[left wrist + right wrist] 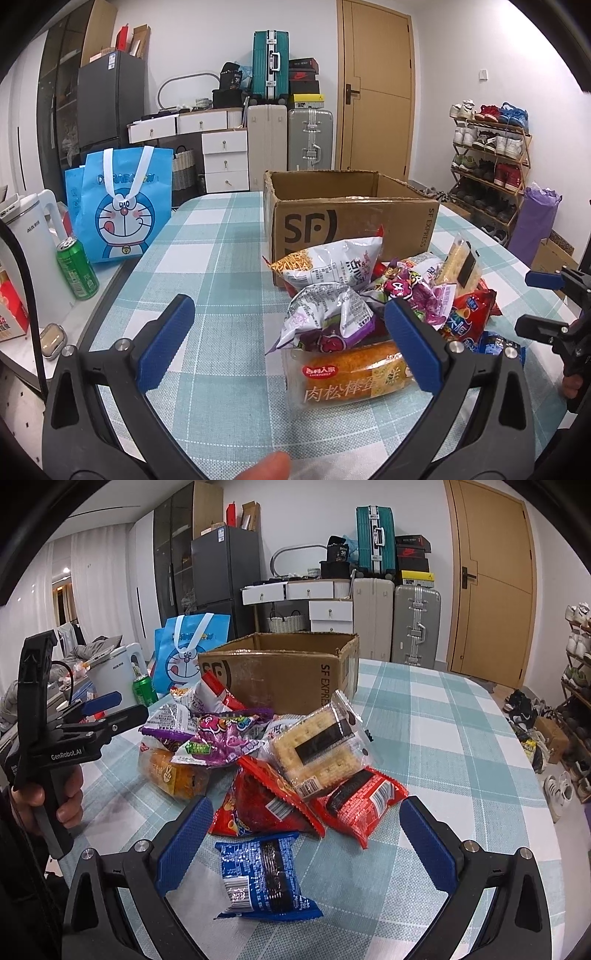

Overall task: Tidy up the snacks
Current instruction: 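Grasp the blue biscuit pack with the right gripper while the left gripper grasps the silver chip bag, then carry both packets into the cardboard box and open both grippers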

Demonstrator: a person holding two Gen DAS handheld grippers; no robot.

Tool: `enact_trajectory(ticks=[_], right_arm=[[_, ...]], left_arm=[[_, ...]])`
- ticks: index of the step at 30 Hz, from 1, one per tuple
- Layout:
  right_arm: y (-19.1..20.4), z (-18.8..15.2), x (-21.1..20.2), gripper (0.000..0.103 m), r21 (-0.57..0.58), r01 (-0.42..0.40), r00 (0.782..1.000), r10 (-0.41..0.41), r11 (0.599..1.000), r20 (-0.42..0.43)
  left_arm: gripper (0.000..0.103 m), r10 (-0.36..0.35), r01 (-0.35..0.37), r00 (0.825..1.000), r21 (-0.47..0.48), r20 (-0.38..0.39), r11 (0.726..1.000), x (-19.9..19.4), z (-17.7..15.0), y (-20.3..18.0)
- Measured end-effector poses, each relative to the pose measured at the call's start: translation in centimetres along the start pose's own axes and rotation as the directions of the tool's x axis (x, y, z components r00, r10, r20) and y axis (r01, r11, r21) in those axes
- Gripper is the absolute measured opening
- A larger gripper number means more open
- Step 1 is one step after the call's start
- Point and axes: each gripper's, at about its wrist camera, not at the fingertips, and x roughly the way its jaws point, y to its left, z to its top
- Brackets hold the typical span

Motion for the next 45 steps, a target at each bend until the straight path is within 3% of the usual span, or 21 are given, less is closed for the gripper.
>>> enact_trajectory(ticks=[11,13,18,27,37,39,44,45], right_arm=[[1.0,-1.9,1.6,0.102,-0.008,-0.016,0.986,0.014,1.0,-0.168],[1.2,-2.3,2.2,0.099,0.0,-0.034,0.979,0.033,0.999,-0.199],[1.8,-3.0,3.3,0.08,-0.011,-0.054,0.967,0.049,0.999,-0.25],[3.1,-3.3,3.0,0.047,-0.047,-0.087,0.966,0.073,0.995,-0.246],[2.8,-2.8,0.1,0.046,-0.045,-0.085,0.984,0.077,0.995,-0.158],[2.6,-2.7,-0.6,0.046,-0.035,-0.079,0.988,0.073,0.996,-0.135],[1.9,-2.2,-1.7,0.046,-0.024,-0.064,0.993,0.062,0.998,-0.099],[1.8,-2.1,-1.7,0.046,-0.024,-0.063,0.994,0.061,0.998,-0.094]], left_arm=[[0.103,-0.014,0.014,0.999,0.003,-0.047,1.0,0.8,-0.2,0.1],[0.103,-0.02,0.021,0.998,0.007,-0.053,1.0,0.8,-0.2,0.0],[0.103,-0.037,0.038,0.996,0.009,-0.075,0.999,1.2,-0.1,-0.3],[0.103,-0.047,0.045,0.993,-0.023,-0.109,0.999,2.6,0.2,0.1],[0.103,-0.093,0.088,0.977,-0.033,-0.193,0.996,5.7,0.8,-0.1],[0.098,-0.114,0.107,0.972,-0.043,-0.208,0.993,6.4,0.8,-0.1],[0.061,-0.207,0.191,0.952,-0.088,-0.224,0.978,7.5,0.9,0.0],[0.061,-0.228,0.211,0.947,-0.098,-0.225,0.973,7.6,0.8,0.1]])
